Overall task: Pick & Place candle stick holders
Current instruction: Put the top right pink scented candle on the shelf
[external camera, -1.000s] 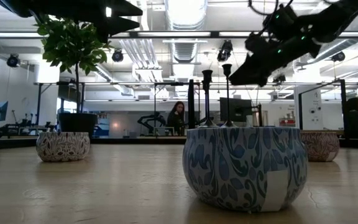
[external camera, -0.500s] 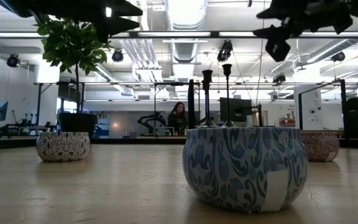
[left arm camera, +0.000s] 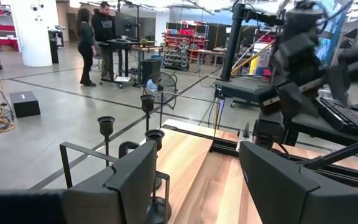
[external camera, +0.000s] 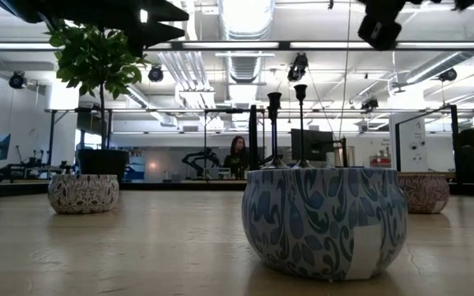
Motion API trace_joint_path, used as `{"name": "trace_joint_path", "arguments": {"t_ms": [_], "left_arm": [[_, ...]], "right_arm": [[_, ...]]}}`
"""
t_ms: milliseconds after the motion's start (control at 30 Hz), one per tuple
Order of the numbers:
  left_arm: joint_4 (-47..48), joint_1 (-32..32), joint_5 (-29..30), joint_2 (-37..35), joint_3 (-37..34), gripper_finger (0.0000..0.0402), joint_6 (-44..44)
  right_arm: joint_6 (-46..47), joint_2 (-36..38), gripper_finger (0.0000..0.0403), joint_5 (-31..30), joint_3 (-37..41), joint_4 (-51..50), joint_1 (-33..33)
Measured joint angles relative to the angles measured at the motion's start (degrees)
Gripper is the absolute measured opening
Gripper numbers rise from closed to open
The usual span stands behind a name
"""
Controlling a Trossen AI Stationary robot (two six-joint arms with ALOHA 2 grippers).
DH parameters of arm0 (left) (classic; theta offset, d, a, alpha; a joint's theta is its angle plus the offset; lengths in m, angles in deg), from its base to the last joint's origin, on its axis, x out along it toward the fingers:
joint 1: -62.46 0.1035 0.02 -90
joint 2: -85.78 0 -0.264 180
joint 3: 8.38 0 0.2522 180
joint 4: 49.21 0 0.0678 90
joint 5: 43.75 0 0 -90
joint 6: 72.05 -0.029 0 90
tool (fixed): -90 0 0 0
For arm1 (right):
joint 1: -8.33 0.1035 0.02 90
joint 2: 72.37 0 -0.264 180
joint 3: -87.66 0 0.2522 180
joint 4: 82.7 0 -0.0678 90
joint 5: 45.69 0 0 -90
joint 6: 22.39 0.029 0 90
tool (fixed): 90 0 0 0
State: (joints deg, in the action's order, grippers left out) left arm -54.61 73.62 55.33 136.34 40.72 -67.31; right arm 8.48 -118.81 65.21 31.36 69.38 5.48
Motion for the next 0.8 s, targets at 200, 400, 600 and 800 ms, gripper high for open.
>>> {"name": "trace_joint_path", "arguments": {"t_ms": [200,400,600,800], "left_arm": [[0.47,0.0,0.0,0.0,0.0,0.0236,0.0],[1.07,0.0,0.0,0.0,0.0,0.0236,0.0],[1.33,0.0,0.0,0.0,0.0,0.0236,0.0],[1.74,0.02,0.0,0.0,0.0,0.0236,0.0]], "right_arm": [[-8.38,-9.07,0.0126,-17.44,-16.5,-34.15,10.28],[-11.36,-17.38,0.0101,-19.67,-22.89,-37.85,12.28],[-9.44,-23.18,0.0118,-20.6,-25.8,-42.56,12.0],[-8.52,-25.85,0.0187,-20.88,-25.97,-42.61,11.72]]}}
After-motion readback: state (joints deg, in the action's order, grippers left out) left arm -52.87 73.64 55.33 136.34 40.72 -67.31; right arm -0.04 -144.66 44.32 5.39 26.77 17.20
